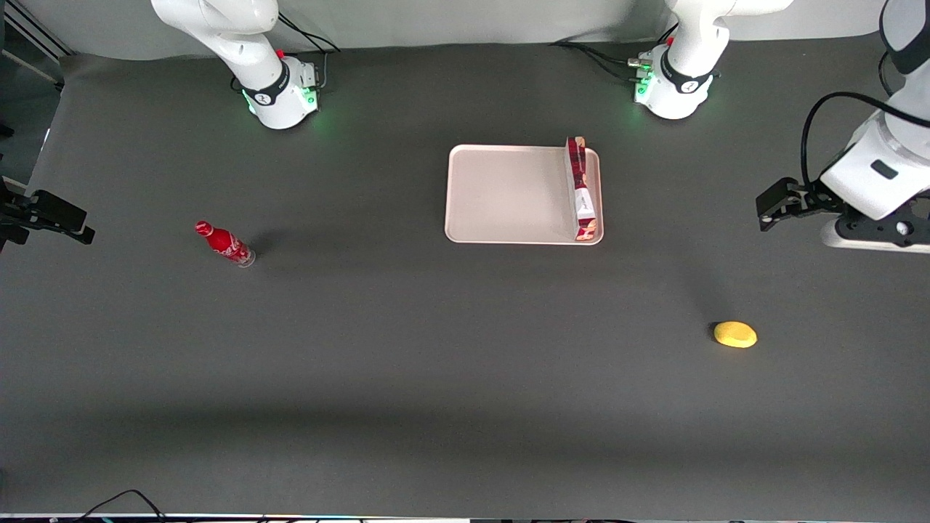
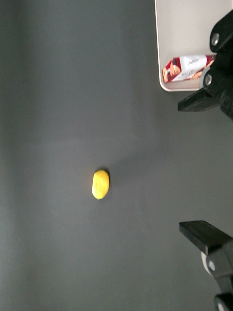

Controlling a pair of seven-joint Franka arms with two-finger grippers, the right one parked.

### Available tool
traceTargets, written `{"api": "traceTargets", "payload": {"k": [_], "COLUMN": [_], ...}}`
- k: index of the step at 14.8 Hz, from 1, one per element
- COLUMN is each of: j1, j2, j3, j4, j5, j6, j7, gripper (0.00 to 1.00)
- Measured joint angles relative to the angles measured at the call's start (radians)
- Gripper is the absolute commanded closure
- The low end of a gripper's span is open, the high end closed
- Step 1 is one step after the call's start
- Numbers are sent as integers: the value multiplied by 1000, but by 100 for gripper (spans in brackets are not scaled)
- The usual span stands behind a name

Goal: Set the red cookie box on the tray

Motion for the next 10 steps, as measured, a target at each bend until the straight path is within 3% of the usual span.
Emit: {"api": "traceTargets", "payload": {"k": [5,10], "j1": [7,6], "j2": [16,-4], "j3": [-1,-7], "j4": [11,33], "j5": [10,-29], "j6": [0,-46], "j7": [0,0], "gripper": [0,0]}}
